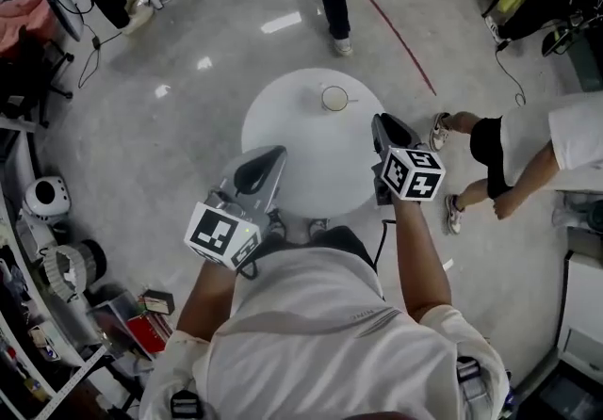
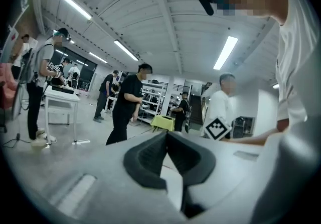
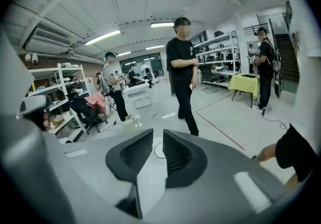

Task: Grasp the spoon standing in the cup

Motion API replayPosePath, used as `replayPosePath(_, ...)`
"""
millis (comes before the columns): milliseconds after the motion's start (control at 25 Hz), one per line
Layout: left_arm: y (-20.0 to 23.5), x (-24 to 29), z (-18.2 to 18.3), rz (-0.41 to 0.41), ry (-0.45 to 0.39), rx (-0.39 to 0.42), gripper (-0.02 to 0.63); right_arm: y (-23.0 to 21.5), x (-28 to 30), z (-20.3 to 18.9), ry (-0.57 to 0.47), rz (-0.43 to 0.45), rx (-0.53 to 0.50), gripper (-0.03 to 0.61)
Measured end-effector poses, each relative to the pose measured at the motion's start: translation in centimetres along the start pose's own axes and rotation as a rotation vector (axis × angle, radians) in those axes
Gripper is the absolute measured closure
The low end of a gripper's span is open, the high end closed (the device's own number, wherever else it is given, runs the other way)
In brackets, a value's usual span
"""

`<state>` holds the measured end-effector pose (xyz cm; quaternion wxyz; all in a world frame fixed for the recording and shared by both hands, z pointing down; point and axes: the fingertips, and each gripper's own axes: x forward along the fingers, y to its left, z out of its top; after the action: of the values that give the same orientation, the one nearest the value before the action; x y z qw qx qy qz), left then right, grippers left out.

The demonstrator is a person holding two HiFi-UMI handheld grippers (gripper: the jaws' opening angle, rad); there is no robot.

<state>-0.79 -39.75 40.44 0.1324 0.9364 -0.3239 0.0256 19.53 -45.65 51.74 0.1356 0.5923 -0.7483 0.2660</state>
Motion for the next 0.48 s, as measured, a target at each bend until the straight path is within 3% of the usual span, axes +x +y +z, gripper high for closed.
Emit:
replayPosePath(240,1.1,1.7,-1.2,0.070,0.005,-0.018,0.611,-5.8,6.8,-3.5,0.145,-0.018,0.215,0.482)
replayPosePath(480,4.3,2.9,-2.2,0.144,0.016,-0.048,0.611,-7.9,14.1,-6.4,0.271,0.000,0.399,0.451)
